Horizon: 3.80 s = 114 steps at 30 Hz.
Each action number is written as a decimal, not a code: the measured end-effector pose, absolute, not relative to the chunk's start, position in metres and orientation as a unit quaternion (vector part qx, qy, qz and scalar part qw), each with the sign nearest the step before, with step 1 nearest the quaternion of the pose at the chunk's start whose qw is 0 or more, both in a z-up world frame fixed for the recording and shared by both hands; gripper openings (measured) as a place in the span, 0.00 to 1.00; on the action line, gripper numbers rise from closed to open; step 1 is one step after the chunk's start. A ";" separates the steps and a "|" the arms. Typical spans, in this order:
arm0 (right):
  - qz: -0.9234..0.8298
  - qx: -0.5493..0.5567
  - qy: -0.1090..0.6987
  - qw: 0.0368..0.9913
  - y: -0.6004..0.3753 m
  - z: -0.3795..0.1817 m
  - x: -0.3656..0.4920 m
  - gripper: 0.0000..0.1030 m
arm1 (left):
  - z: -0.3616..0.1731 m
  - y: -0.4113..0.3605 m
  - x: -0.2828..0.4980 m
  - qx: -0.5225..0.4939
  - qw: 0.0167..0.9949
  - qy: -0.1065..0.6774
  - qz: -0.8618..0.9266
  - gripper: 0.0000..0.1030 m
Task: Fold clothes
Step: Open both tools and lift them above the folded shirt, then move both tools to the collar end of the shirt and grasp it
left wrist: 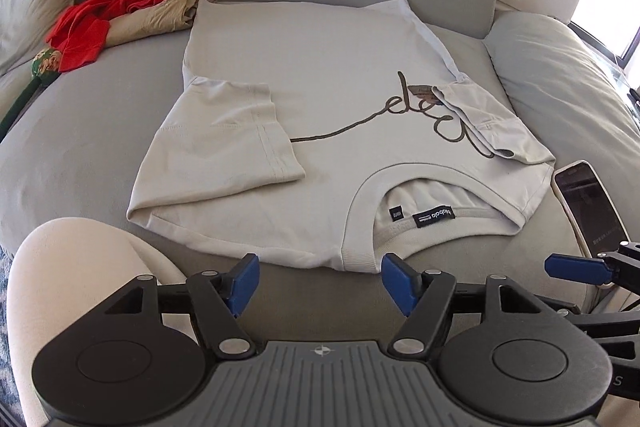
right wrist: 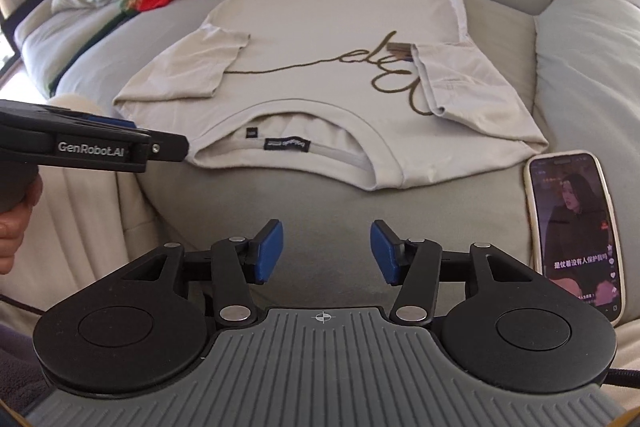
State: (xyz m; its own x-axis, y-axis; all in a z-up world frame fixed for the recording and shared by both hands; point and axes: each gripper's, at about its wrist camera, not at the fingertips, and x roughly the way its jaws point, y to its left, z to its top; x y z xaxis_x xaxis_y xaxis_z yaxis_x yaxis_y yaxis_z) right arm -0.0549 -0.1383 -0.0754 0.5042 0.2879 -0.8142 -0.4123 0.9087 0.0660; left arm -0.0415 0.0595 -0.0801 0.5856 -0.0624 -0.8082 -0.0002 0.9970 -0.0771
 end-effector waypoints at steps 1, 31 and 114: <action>0.205 -0.072 0.454 0.864 -0.137 -0.075 -0.056 0.56 | -0.080 0.060 -0.042 -0.033 0.890 0.454 -0.017 0.66; 0.134 -0.053 0.499 0.855 -0.138 -0.092 0.002 0.39 | -0.095 0.049 -0.017 0.004 0.868 0.494 -0.055 0.68; 0.119 0.117 0.362 0.917 -0.168 -0.057 0.424 0.04 | -0.092 0.265 0.286 -0.326 0.884 0.334 0.019 0.01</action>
